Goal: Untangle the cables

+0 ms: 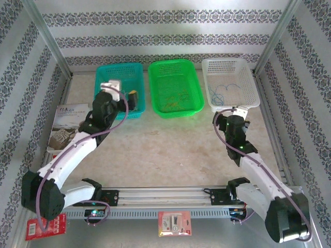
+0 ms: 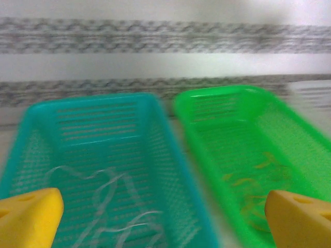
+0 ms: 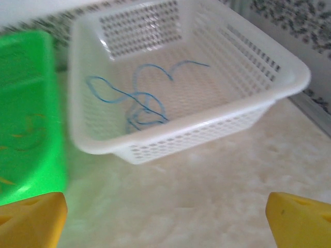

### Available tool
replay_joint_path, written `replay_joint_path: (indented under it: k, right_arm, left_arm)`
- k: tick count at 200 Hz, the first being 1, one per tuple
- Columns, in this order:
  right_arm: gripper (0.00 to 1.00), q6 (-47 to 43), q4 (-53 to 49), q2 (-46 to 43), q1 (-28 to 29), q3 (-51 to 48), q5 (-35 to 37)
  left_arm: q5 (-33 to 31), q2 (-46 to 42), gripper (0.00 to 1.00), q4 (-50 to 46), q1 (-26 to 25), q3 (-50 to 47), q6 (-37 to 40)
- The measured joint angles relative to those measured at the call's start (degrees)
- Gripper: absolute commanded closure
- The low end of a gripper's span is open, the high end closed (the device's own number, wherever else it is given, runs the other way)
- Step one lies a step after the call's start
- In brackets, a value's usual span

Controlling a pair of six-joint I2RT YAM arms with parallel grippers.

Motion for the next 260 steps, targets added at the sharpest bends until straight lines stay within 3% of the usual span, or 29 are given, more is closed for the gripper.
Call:
replay_joint_path:
  k: [45,99,122,172,212,260]
  right_arm:
    - [0.02,-4.90,9.18,6.93,-2.60,-2.71,2.32]
    - [0.02,-8.68,20.41,13.97,-4.46,-7.15,2.78]
    - [0.02,-11.02,24.96,16.55,-5.33,-7.30,1.57]
    - [0.02,-13.33,41.24,23.63,-7.82,-9.01,-4.07]
    - [0.02,-14.71,53.72,33.88,-8.09,-12.55,-10.38]
    - [0.02,-15.45,57.61,34.10,-8.09,-12.50,-13.64]
  left_arm:
    - [-10.34,-2.21,0.00,8.87,4.35,-14.38,3.21]
    - [-17.09,7.96,0.00,26.97,6.84,-26.32,4.04]
    - [-16.96,12.11,0.00,37.29,7.72,-28.39,4.44]
    - [-12.09,18.82,0.00,49.55,12.90,-29.29,5.33]
    - [-6.49,20.94,0.00,52.70,15.58,-29.24,5.14]
    - [-0.87,24.74,0.00,57.09,16.22,-28.28,5.33]
